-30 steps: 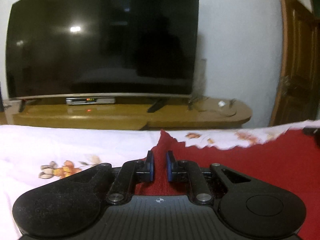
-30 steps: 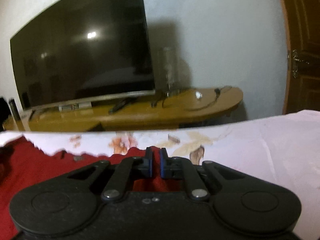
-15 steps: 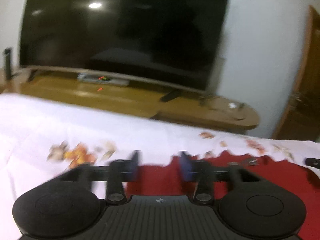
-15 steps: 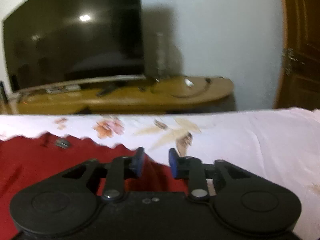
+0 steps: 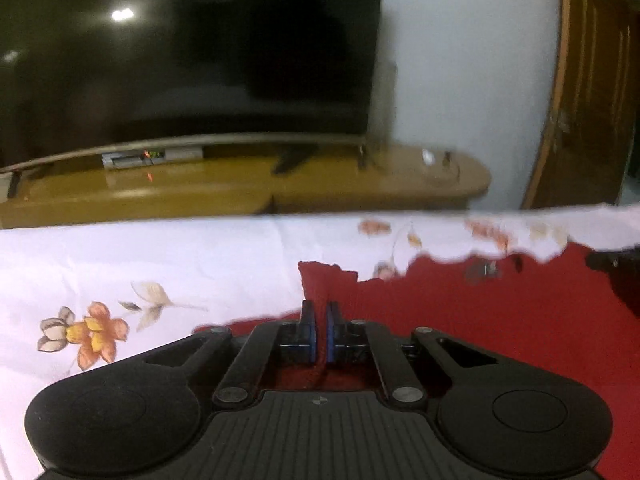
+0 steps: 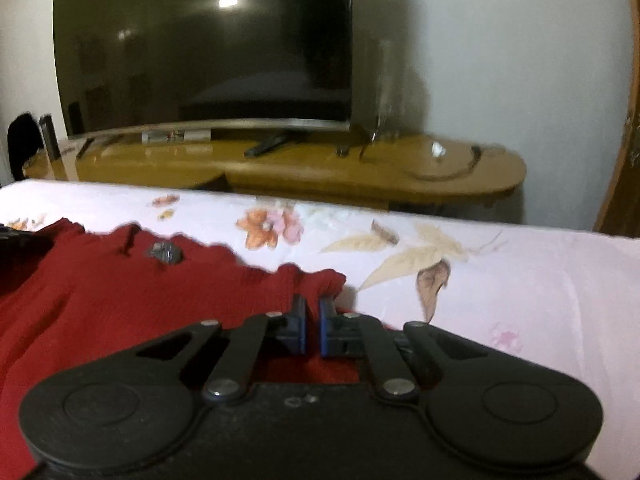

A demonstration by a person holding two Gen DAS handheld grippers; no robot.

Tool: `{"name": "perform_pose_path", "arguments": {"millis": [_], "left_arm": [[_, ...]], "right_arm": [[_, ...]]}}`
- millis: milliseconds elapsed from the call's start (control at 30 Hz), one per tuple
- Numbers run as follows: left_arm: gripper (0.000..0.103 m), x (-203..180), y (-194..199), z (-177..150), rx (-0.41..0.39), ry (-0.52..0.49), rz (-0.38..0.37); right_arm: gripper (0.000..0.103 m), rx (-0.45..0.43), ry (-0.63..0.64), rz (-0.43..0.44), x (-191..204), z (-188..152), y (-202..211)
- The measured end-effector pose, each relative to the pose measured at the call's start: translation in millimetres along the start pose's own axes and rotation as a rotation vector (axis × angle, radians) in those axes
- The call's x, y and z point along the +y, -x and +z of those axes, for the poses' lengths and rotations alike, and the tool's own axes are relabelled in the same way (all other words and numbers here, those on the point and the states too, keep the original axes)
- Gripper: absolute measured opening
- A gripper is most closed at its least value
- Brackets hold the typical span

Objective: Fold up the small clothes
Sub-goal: 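Open both tools to release the hem and pull them back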

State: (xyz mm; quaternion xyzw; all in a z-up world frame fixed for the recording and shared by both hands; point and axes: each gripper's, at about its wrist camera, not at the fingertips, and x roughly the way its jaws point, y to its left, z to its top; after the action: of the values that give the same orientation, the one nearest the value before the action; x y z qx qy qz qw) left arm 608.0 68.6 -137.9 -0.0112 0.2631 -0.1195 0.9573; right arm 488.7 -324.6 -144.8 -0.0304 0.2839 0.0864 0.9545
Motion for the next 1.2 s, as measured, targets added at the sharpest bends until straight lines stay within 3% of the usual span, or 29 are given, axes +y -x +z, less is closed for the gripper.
{"name": "perform_pose_path", "arguments": {"millis": [100,167,233,300,367,433,467,500,533,567,633,733,800,867,900,933,967,1033,1100,1167,1200], "left_arm": [[0.004,3.5,17.7,5.3,-0.104,0.031,-0.003],[0.004,1.6,15.3,11.5,-0.12,0.025,0.015],[0.004,4.5,1.2,13.2,-0.066,0.029,0.05],[0.005,9.4,-31.1,1.4,0.113,0.046,0.042],[0.005,10.7,-33.3,2.7,0.113,0.046,0.039],[0.011,13.4,-31.7,3.2,0.11,0.052,0.042],[0.028,16.0,-26.8,3.2,0.093,0.067,0.062],[0.057,19.0,-19.1,5.2,0.064,0.085,0.119],[0.067,20.6,-3.1,5.7,-0.015,0.094,0.188],[0.07,19.1,13.0,6.7,-0.091,0.099,0.206],[0.07,8.8,24.6,11.7,-0.146,0.098,0.104],[0.07,-45.0,15.3,17.5,-0.131,-0.084,-0.049],[0.07,-74.4,5.3,14.2,-0.077,-0.181,-0.149],[0.07,-89.3,-9.9,5.0,0.034,-0.245,-0.22],[0.071,-91.5,-16.1,-0.9,0.069,-0.279,-0.192],[0.085,-87.7,-19.9,-8.0,0.079,-0.307,-0.164],[0.09,-79.5,-20.2,-7.0,0.071,-0.282,-0.16],[0.092,-55.1,-18.2,-4.3,0.087,-0.2,-0.113],[0.092,-36.7,-9.6,-6.7,0.083,-0.195,-0.068],[0.092,-19.6,3.1,-12.2,0.082,-0.181,-0.047],[0.092,-13.7,8.5,-15.5,0.078,-0.168,-0.047]], "right_arm": [[0.007,-0.08,-0.011,-0.023,-1.8,5.2,14.4],[0.007,-0.128,-0.005,-0.043,-1.0,10.2,19.7],[0.007,-0.142,-0.003,-0.077,-1.7,13.5,15.9],[0.007,-0.081,-0.016,-0.102,-4.0,11.8,-0.6],[0.008,0.08,0.012,-0.103,-0.4,1.9,-29.1],[0.019,0.068,0.058,-0.131,7.6,4.5,-29.9],[0.021,0.072,0.068,-0.135,9.3,6.0,-30.3],[0.023,0.071,0.069,-0.14,8.5,6.3,-28.8],[0.028,0.05,0.059,-0.146,7.0,7.3,-23.2],[0.029,0.001,0.047,-0.134,6.3,8.4,-10.7],[0.032,-0.068,0.05,-0.094,12.2,13.5,7.5],[0.031,-0.038,0.086,0.044,38.2,23.2,3.1],[0.031,-0.023,0.1,0.137,60.7,27.1,-6.4],[0.033,0.034,0.108,0.227,75.9,29.7,-21.2],[0.034,0.073,0.129,0.247,80.3,28.5,-28.6],[0.035,0.102,0.157,0.234,82.3,25.7,-35.7],[0.038,0.116,0.188,0.2,81.4,21.5,-40.4],[0.067,0.104,0.176,0.188,64.3,18.1,-39.8],[0.077,0.098,0.151,0.143,44.4,15.0,-36.4],[0.071,0.113,0.153,0.044,20.0,2.3,-25.9],[0.053,0.128,0.104,0.072,4.5,-0.3,-21.7]]}}
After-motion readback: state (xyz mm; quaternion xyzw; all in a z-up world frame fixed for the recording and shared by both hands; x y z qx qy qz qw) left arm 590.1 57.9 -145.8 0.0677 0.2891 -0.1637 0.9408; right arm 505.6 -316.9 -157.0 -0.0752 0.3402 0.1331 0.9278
